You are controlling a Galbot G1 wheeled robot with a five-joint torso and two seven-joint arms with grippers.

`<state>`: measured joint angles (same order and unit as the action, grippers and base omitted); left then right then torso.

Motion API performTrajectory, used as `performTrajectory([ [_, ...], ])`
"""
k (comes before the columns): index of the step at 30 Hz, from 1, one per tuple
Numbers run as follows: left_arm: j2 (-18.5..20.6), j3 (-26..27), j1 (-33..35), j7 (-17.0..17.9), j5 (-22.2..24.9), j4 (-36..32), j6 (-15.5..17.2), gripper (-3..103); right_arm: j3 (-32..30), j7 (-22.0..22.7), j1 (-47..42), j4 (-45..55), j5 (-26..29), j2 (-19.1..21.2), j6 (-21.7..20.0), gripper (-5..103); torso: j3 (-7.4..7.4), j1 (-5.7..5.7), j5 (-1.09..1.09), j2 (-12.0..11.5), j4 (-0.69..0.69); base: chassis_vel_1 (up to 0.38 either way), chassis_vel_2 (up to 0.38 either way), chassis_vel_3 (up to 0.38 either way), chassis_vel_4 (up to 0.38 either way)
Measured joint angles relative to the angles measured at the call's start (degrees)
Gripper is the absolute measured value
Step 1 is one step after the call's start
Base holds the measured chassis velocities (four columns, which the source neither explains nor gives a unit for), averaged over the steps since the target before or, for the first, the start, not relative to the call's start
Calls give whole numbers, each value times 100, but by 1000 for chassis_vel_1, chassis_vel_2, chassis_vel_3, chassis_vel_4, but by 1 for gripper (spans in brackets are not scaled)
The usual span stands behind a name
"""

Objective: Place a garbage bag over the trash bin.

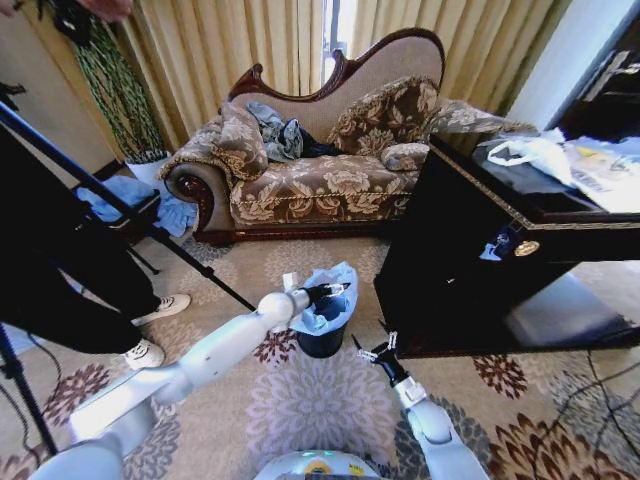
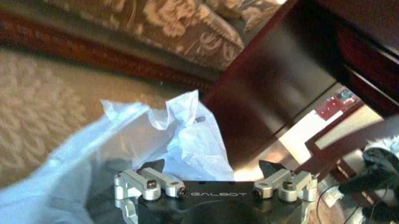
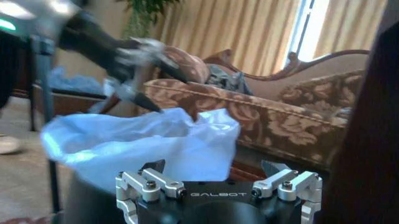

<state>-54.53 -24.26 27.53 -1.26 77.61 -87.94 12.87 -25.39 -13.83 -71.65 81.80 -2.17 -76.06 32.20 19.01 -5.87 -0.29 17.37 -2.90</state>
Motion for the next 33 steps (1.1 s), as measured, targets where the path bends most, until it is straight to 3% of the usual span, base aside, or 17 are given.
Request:
performTrajectory([
  [3, 481, 375, 407, -174, -560, -558, -149, 100, 8, 274, 179, 43, -2, 2, -305, 100, 0, 0, 0, 0, 1, 0, 0, 0, 0],
  [8, 910, 963, 921, -293, -1066, -1117, -271, 100, 60, 500, 341, 91, 1, 9, -629, 100, 0, 0, -1, 0, 1, 0, 0, 0, 0],
  [11, 1551, 1798, 1712, -559, -1730, -1816, -488, 100, 160, 839, 574, 134, -62, -14, -992, 100, 0, 0, 1, 0, 4, 0, 0, 0, 0],
  [14, 1707, 2095, 2005, -665, -1924, -1895, -606, 100, 225, 984, 647, 206, -108, -23, -1066, 100, 0, 0, 0, 0, 1, 0, 0, 0, 0],
  [16, 1738, 2190, 2099, -687, -2033, -1884, -668, 100, 272, 999, 679, 247, -105, -23, -1068, 100, 0, 0, -1, 0, 0, 0, 0, 0, 0],
  [19, 1775, 2424, 2402, -740, -2706, -1597, -1094, 100, 720, 607, 800, 569, 113, 64, -881, 100, 0, 0, 0, 0, 0, 0, 0, 0, 0],
  [20, 1775, 2424, 2402, -740, -2706, -1597, -1094, 100, 720, 607, 800, 569, 113, 64, -881, 100, 0, 0, 0, 0, 0, 0, 0, 0, 0],
  [22, 1772, 2451, 2521, -714, -3226, -1382, -1323, 100, 1030, 331, 860, 851, 204, 157, -804, 100, 0, 0, -1, 0, 2, 0, 0, 0, 0],
  [25, 1680, 2440, 2582, -626, -3624, -1162, -1452, 100, 1406, 254, 960, 1045, 217, 262, -866, 100, 0, 1, 0, 0, 1, 0, 0, 0, 0],
  [28, 1519, 2407, 2611, -521, -3732, -1004, -1511, 100, 1674, 380, 1244, 805, 49, 236, -874, 100, 0, 0, -1, 0, 0, 0, 0, 0, 0],
  [32, 1347, 2262, 2515, -484, -3753, -757, -1607, 100, 1565, 1225, 1617, 175, -1153, -140, -865, 100, 0, 0, 1, 0, 2, 0, 0, 0, 0],
  [33, 1347, 2262, 2515, -484, -3753, -757, -1607, 100, 1565, 1225, 1617, 175, -1153, -140, -865, 100, 0, 0, 1, 0, 2, 0, 0, 0, 0],
])
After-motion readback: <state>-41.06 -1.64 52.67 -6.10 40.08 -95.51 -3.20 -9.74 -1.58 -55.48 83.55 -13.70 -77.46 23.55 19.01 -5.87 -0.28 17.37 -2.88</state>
